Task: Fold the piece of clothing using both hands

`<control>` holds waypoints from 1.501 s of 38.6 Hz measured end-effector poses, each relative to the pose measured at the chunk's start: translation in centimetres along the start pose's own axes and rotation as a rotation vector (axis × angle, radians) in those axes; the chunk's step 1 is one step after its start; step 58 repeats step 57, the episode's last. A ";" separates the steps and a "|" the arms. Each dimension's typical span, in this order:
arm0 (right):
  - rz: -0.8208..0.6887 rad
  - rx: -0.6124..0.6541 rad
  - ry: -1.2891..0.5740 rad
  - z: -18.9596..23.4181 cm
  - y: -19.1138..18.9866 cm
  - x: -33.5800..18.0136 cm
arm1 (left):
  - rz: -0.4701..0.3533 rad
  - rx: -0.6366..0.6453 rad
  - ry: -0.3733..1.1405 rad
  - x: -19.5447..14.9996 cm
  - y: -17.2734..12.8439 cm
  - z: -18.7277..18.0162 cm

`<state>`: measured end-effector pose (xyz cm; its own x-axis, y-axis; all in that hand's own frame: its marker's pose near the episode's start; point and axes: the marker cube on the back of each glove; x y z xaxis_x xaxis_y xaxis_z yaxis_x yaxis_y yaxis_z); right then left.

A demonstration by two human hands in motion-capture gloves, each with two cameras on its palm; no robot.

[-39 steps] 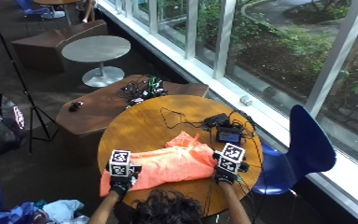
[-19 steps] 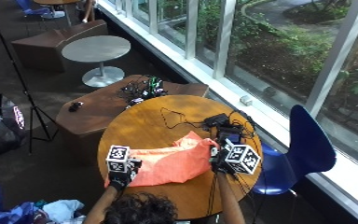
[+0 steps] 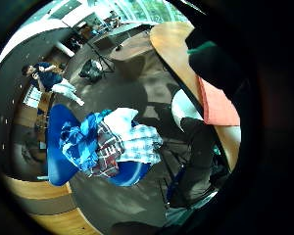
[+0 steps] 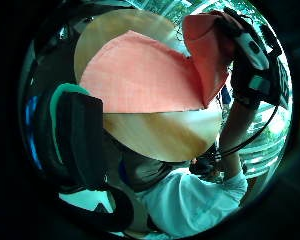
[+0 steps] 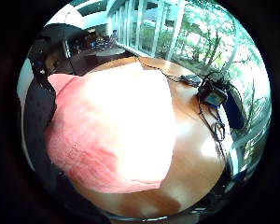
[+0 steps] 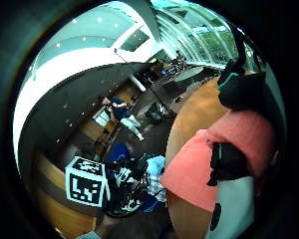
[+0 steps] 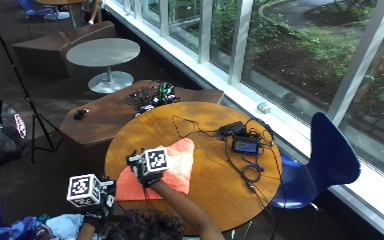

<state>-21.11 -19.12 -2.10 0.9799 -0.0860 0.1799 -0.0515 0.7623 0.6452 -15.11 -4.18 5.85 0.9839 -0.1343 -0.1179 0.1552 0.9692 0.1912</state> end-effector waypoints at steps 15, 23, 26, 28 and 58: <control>-0.289 -0.315 -0.102 7.3 6.9 -12.8 | -0.128 0.008 0.028 -4.5 3.3 0.7; -0.418 -0.537 -0.183 3.6 7.9 -6.4 | -0.072 0.010 0.000 -1.7 1.1 -0.2; -0.404 -0.536 -0.102 2.5 8.0 -1.9 | -0.030 -0.001 0.001 0.2 -0.3 0.0; -0.384 -0.550 -0.019 0.5 8.4 1.5 | 0.008 -0.003 0.006 1.8 -1.2 0.0; 0.124 -0.605 0.276 -11.0 12.7 23.8 | 0.141 -0.079 -0.106 12.9 -0.5 -1.9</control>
